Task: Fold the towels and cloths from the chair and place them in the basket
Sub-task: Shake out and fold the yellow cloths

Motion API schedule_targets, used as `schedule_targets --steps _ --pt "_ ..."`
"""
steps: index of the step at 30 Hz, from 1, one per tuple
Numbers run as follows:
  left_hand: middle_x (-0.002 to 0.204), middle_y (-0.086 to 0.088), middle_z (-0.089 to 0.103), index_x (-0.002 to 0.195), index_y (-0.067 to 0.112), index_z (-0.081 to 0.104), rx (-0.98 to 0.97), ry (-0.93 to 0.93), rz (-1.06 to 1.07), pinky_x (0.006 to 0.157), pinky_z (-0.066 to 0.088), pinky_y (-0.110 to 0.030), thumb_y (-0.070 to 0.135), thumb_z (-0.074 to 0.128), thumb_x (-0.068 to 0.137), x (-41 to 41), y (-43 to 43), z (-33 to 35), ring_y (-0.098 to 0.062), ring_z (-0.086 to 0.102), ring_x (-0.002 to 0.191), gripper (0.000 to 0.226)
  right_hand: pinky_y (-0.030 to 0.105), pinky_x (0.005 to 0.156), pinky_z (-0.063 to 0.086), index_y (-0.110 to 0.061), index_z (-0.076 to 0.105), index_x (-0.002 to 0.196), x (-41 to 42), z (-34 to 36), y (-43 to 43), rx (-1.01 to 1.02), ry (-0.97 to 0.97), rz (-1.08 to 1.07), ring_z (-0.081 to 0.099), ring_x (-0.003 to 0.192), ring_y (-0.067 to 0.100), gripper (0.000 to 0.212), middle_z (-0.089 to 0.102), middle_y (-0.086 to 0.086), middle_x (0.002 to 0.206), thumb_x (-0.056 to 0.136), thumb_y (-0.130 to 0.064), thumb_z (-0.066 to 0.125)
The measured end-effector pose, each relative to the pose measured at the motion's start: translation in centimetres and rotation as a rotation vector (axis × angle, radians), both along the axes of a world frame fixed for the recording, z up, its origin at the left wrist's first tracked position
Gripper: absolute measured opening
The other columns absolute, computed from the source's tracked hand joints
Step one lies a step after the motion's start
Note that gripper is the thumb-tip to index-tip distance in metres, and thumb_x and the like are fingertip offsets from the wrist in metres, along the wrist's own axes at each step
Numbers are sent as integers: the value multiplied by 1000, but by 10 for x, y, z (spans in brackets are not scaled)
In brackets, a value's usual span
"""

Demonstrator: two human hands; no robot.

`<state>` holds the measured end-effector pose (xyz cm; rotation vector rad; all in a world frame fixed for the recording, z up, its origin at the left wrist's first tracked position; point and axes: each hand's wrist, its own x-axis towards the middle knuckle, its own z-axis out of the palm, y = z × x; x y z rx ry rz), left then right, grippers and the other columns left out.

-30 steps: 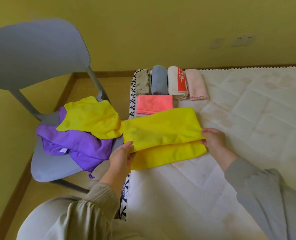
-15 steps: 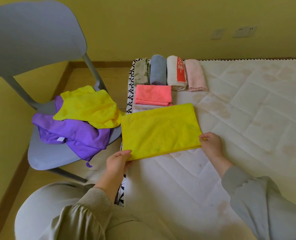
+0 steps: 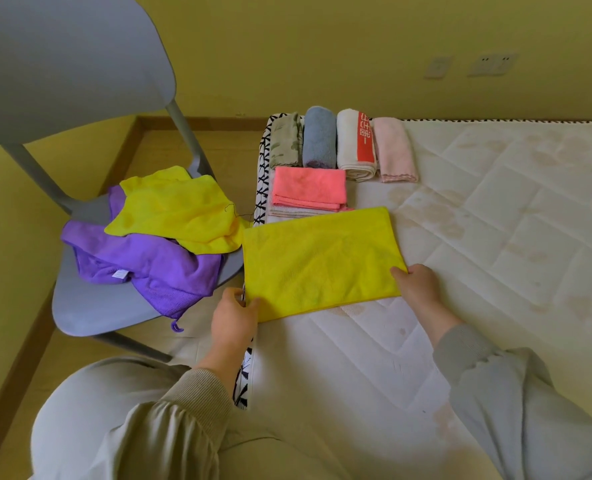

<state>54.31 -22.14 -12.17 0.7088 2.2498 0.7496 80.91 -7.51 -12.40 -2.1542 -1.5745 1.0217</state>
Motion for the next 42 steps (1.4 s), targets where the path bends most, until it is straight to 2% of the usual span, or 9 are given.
schedule_targets --steps 4,9,12,16,20,24,29,37,42 --pt "115 -12 59 127 9 51 56 -85 64 81 47 -34 14 65 86 -1 10 4 -27 58 94 44 32 67 32 11 60 103 -6 4 6 8 -59 12 57 99 41 34 60 31 108 94 -21 53" --pt "109 -16 62 134 11 47 66 -158 89 72 47 -34 -2 56 78 -6 12 4 -30 58 86 58 35 62 35 -2 51 89 1 14 -8 56 -151 35 50 76 33 7 58 22 91 89 -8 52" --pt "122 -20 52 143 8 34 85 136 -38 93 41 -45 2 61 77 -8 17 4 -38 48 112 72 38 81 38 -6 50 114 -7 18 -16 171 -521 235 50 106 36 34 54 18 115 81 -9 56" --pt "147 -23 34 144 4 34 148 566 -414 110 24 -49 12 62 82 1 47 4 -42 30 135 69 45 111 21 -8 37 141 -56 21 -11 452 -478 527 26 138 33 58 32 15 149 86 -13 54" --pt "160 -5 0 152 17 10 -54 629 -635 116 9 -46 25 38 98 14 88 -2 -28 -2 147 62 44 117 5 -14 21 149 -106 6 7 352 -446 720 6 147 23 55 11 6 159 99 -28 37" --pt "160 1 -11 153 20 0 -92 618 -782 117 0 -46 43 20 102 21 105 -17 -24 -13 146 59 48 117 2 -21 12 152 -102 -25 13 312 -565 823 1 147 20 59 5 2 160 100 -45 23" --pt "160 3 -10 152 28 -3 -54 686 -816 116 -7 -48 56 -9 85 17 99 -38 -22 -16 146 73 49 116 5 -20 17 151 -69 -35 36 324 -603 625 6 147 18 77 11 0 160 84 -53 -1" --pt "160 1 3 152 30 7 -40 728 -716 114 -5 -52 60 8 90 8 96 -46 -25 -5 147 69 50 116 8 -15 16 152 -48 -40 59 271 -587 357 9 147 19 61 12 3 159 97 -42 26" --pt "160 0 -2 153 23 4 -85 723 -680 115 -4 -53 60 1 87 6 95 -46 -20 -8 147 76 48 117 4 -13 11 152 -48 -41 60 252 -570 290 6 147 20 64 10 4 160 97 -41 26"
